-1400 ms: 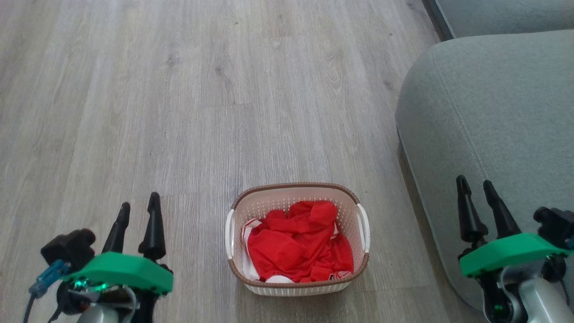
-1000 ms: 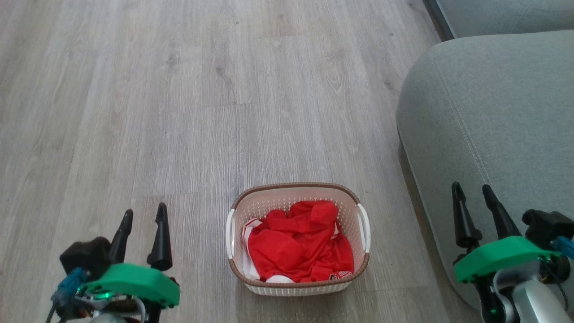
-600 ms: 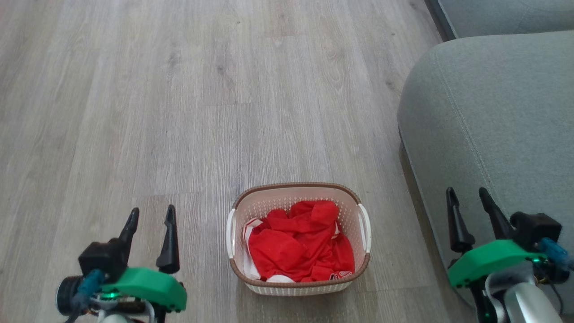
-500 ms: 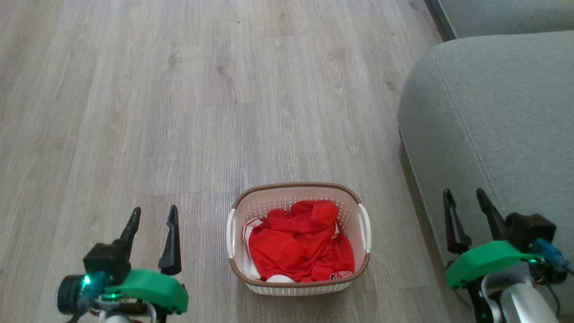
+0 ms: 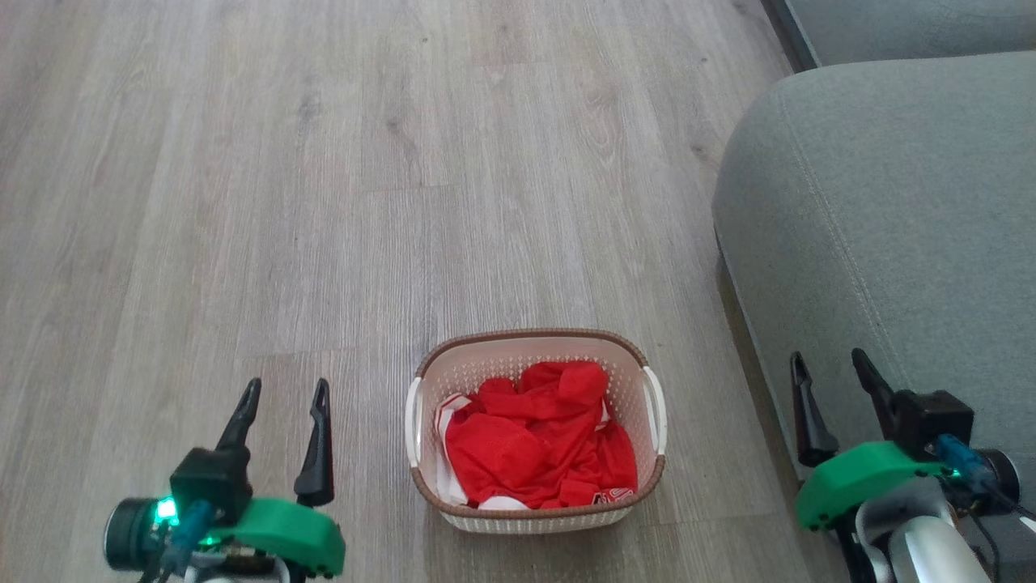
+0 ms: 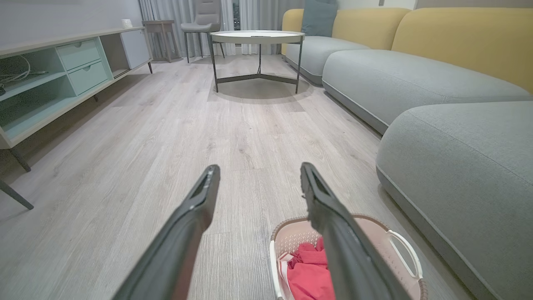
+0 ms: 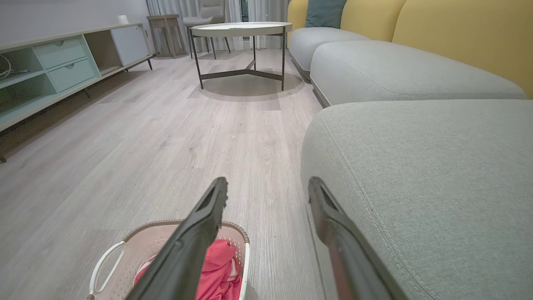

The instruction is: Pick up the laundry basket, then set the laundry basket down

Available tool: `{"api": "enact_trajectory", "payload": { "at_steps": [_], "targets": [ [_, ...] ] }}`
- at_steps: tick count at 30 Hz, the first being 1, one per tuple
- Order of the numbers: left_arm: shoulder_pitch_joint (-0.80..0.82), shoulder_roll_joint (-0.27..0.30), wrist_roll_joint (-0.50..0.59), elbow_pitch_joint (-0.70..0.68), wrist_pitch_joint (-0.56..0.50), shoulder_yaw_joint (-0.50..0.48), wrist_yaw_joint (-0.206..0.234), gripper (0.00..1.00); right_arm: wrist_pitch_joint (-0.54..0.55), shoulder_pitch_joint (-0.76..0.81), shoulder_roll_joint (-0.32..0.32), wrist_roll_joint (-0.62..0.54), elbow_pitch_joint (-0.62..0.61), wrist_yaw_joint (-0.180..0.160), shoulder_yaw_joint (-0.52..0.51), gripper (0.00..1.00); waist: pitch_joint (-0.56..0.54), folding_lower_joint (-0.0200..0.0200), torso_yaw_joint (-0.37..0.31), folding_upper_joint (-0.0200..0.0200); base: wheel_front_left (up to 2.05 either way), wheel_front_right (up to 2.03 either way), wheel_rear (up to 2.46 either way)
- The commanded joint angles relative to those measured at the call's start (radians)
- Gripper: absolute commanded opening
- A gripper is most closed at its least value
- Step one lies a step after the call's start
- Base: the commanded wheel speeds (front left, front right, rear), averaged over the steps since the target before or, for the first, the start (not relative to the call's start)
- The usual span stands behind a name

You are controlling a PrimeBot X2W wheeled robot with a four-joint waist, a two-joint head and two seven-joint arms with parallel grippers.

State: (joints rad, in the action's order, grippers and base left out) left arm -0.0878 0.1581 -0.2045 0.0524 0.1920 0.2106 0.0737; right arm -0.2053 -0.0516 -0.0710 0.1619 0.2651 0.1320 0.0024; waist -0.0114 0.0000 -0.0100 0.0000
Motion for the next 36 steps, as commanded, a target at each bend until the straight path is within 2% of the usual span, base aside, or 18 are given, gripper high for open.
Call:
{"api": "enact_trajectory", "payload": {
  "at_steps": [1, 8, 28, 36],
  "targets": [
    [0.019, 0.007, 0.029, -0.036, 0.011, -0.036, 0.010, 1.00, -0.003, -0.018, 0.000, -0.032, -0.028, -0.001, 0.012, 1.00, -0.001, 0.0000, 0.000, 0.0000, 0.00, 0.00, 0.00],
    [0.013, -0.001, 0.004, -0.031, -0.012, -0.044, 0.016, 1.00, -0.004, -0.019, -0.008, 0.011, -0.016, -0.001, 0.020, 1.00, -0.001, 0.0000, 0.003, 0.0000, 0.00, 0.00, 0.00],
    [0.016, 0.009, -0.011, -0.033, -0.021, -0.040, 0.031, 1.00, -0.015, -0.028, -0.022, 0.026, -0.007, -0.001, 0.043, 1.00, 0.010, 0.0000, 0.009, 0.0000, 0.00, 0.00, 0.00],
    [0.044, 0.005, -0.029, -0.032, -0.009, -0.041, 0.025, 1.00, -0.018, -0.043, -0.018, 0.025, -0.019, -0.001, 0.046, 1.00, 0.067, 0.0000, 0.017, 0.0000, 0.00, 0.00, 0.00]
  ]
}}
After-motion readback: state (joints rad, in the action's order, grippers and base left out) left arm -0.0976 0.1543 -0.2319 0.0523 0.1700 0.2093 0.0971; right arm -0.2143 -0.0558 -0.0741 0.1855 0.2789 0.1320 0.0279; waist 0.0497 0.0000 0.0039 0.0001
